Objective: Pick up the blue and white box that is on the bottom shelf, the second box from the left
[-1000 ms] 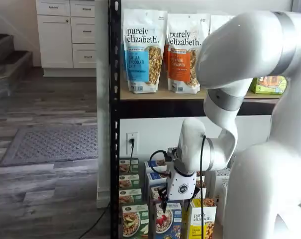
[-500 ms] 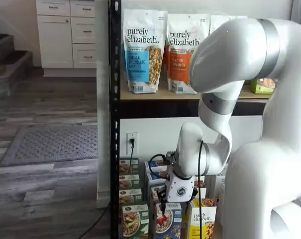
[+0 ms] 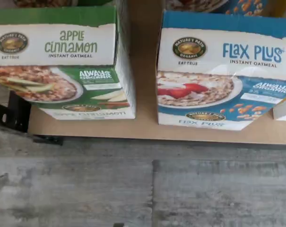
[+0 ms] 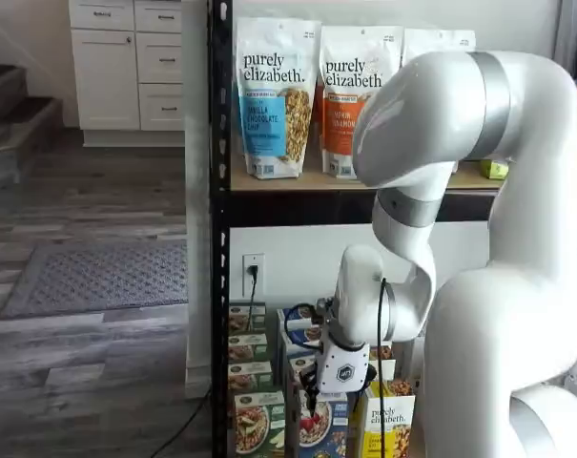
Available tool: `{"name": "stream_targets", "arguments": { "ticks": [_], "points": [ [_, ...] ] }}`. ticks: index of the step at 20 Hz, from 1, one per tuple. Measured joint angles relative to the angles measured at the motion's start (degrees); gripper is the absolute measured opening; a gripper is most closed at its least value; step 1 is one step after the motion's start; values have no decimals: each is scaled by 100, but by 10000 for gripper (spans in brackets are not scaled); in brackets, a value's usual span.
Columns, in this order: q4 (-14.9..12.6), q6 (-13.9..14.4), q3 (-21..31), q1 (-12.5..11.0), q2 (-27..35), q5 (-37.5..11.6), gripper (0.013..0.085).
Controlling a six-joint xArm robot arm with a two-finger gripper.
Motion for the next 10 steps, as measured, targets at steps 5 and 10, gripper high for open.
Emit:
{"name": "stream_targets", "arguments": {
  "ticks": [5, 10],
  "points": [
    [-71, 9, -196, -54, 307, -120, 850],
    [147, -229, -387, -70, 610, -283, 850]
  ]
}}
